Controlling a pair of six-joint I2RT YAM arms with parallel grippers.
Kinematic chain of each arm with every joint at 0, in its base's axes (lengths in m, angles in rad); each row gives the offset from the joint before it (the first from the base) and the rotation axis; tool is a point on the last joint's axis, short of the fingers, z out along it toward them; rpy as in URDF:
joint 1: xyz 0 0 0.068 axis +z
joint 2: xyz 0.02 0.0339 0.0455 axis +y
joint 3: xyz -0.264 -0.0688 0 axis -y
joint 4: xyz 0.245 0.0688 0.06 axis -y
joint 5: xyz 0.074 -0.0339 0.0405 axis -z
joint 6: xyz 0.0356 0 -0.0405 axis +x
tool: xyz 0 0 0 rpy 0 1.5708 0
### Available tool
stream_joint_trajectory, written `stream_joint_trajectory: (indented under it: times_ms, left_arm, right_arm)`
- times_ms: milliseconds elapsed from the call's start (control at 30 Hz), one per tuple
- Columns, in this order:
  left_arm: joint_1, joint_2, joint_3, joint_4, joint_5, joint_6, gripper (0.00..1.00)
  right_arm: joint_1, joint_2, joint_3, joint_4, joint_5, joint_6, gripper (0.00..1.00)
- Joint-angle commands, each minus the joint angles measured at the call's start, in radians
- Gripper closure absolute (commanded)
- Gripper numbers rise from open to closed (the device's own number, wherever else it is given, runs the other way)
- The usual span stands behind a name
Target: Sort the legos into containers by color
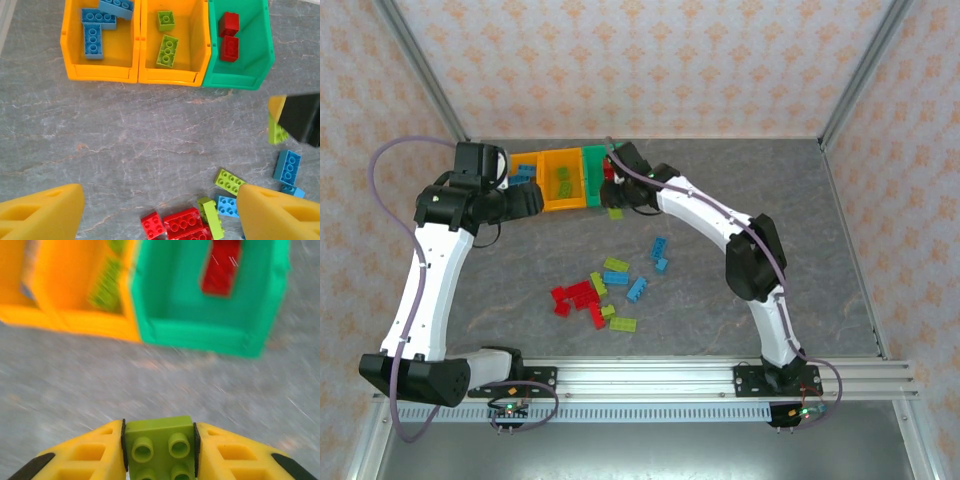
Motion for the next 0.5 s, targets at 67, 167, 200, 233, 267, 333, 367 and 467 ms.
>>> stream_joint_trajectory:
  times_ms: [67,167,200,233,267,333,367,467]
  left_arm:
    - [-0.006,-0.034,-0.045,0.041,0.029,-0.107,0.19]
    - [-0.008,-0.058,-0.094,0.062,0.054,-0.161,0.19]
    - [-0.009,-0.067,-0.106,0.063,0.056,-0.175,0.19]
    - [-0.01,-0.073,-0.116,0.062,0.057,-0.184,0.19]
    - [-0.011,-0.078,-0.124,0.059,0.06,-0.194,0.19]
    - [-0.011,-0.085,-0.13,0.051,0.067,-0.199,0.19]
    - [-0.012,-0.088,-0.13,0.044,0.071,-0.196,0.19]
    - [-0.012,-0.089,-0.128,0.028,0.072,-0.178,0.19]
  right_arm:
    - [0.004,0.187,0.293,0.159,0.02,0.129,0.65]
    - [0.003,0.346,0.516,0.158,0.04,0.132,0.65]
    - [0.003,0.408,0.579,0.178,0.047,0.138,0.65]
    - [0.003,0.453,0.634,0.199,0.05,0.141,0.65]
    - [0.003,0.502,0.688,0.229,0.053,0.144,0.66]
    - [0.003,0.565,0.742,0.31,0.052,0.15,0.66]
    - [0.005,0.583,0.736,0.384,0.04,0.143,0.66]
    - [0.012,0.626,0.736,0.549,0.03,0.093,0.65]
